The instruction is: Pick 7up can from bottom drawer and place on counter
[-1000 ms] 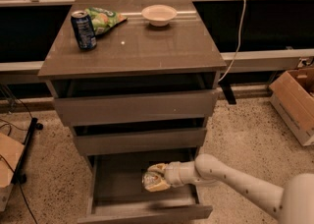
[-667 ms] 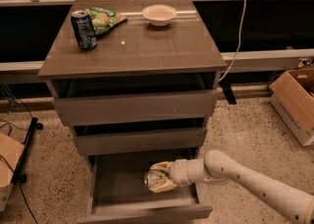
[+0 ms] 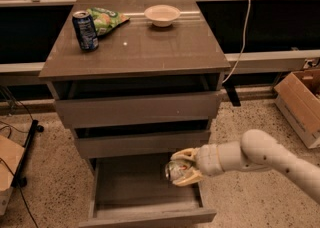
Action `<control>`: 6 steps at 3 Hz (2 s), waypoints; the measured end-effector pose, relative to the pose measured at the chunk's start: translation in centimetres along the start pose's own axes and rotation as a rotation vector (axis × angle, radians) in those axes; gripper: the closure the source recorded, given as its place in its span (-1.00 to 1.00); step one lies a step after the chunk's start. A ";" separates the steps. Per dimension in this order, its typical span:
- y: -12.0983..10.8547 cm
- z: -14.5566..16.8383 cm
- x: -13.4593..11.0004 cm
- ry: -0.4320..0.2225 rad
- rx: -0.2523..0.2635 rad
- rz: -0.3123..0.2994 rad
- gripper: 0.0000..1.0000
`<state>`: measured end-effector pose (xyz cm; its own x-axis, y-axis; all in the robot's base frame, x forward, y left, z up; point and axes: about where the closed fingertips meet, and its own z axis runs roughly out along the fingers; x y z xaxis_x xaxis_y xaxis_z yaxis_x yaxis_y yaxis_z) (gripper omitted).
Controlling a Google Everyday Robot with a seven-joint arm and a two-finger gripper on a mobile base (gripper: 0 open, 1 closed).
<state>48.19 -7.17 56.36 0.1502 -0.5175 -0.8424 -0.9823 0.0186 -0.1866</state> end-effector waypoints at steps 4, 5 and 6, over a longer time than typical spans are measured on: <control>-11.8 -21.3 -17.1 0.235 0.306 -0.217 1.00; -11.8 -21.3 -17.1 0.235 0.306 -0.217 1.00; -12.1 -21.9 -19.5 0.233 0.349 -0.263 1.00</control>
Offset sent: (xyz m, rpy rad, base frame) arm 0.0600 -0.1186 0.3295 -0.2616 -0.3877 -0.2144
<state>54.73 -16.01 86.11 0.3196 -0.7197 -0.6164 -0.8125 0.1265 -0.5690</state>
